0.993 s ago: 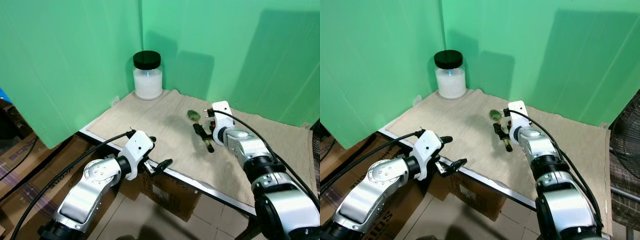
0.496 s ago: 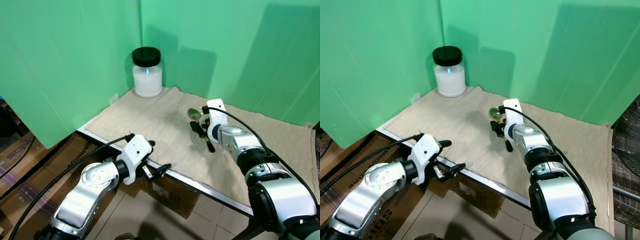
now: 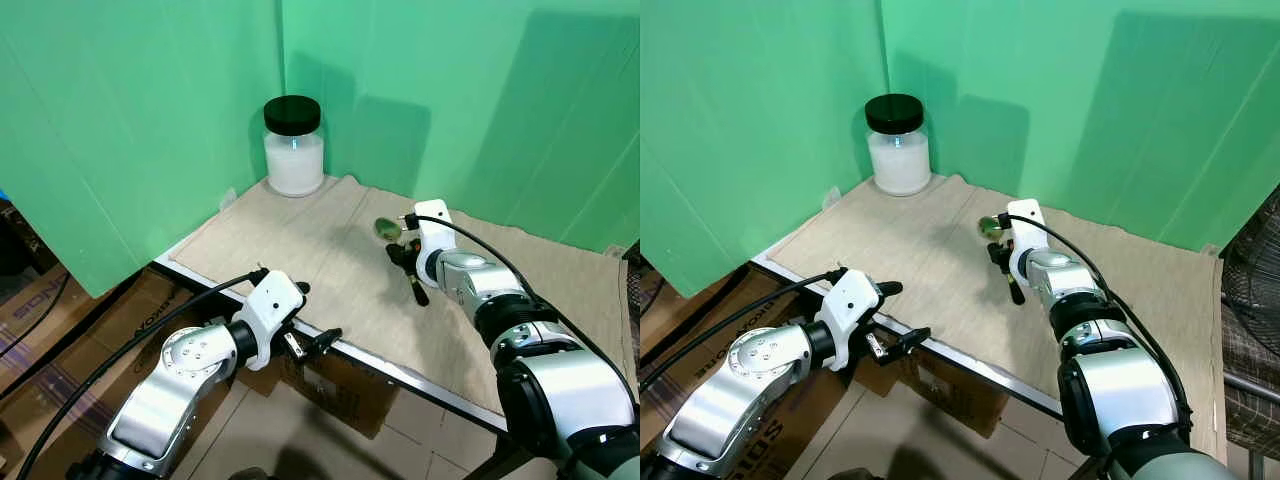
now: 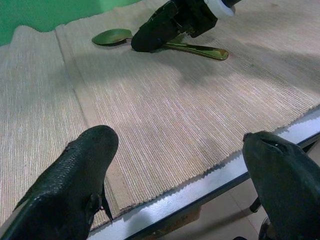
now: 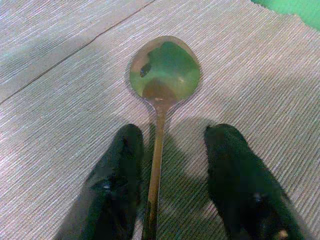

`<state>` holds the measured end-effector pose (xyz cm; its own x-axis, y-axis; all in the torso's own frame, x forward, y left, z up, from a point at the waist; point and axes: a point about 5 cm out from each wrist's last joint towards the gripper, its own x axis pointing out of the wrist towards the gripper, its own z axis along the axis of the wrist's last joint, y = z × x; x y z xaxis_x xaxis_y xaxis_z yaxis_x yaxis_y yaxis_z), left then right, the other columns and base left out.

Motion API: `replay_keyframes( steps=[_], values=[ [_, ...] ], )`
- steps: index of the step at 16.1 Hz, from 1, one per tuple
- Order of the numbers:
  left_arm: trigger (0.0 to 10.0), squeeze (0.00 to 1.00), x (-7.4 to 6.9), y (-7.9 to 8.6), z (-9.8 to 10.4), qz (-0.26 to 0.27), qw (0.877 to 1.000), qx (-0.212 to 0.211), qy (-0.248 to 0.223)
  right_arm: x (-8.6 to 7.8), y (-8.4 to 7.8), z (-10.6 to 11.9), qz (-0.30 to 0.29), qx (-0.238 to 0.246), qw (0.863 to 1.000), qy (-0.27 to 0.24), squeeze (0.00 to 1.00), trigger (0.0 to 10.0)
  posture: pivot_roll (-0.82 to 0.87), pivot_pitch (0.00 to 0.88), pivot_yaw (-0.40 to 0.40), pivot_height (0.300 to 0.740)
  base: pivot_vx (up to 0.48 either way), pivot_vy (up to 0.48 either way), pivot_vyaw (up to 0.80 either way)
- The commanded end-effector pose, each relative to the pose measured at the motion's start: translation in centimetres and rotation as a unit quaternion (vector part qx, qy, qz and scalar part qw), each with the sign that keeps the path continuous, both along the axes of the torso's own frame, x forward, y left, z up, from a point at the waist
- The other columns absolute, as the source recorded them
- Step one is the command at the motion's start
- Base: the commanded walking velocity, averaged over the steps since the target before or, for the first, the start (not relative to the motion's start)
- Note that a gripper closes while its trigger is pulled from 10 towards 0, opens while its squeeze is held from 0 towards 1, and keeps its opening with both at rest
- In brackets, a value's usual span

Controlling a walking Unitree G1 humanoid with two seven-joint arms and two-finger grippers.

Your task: Setting the table

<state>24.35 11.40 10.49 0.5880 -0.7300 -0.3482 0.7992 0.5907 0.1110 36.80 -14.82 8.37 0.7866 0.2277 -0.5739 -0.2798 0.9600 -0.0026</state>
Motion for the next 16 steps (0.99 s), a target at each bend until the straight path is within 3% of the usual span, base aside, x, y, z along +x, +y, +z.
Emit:
replay_keyframes(
  steps=[1, 16],
  values=[
    [10.0, 0.00, 0.03, 0.13, 0.24, 0.001, 1.000, 0.006, -0.004, -0.70, -0.16, -1.19, -0.002, -0.001, 0.999, 0.035, 0.00, 0.0, 0.01, 0.000, -0.004, 0.740, 0.000, 0.000, 0.00],
    [10.0, 0.00, 0.65, 0.43, 0.50, 0.009, 1.000, 0.015, -0.018, -0.40, -0.04, -0.83, -0.019, 0.026, 0.999, 0.006, 0.00, 0.0, 0.01, 0.000, 0.003, 0.740, 0.000, 0.000, 0.00]
  ],
)
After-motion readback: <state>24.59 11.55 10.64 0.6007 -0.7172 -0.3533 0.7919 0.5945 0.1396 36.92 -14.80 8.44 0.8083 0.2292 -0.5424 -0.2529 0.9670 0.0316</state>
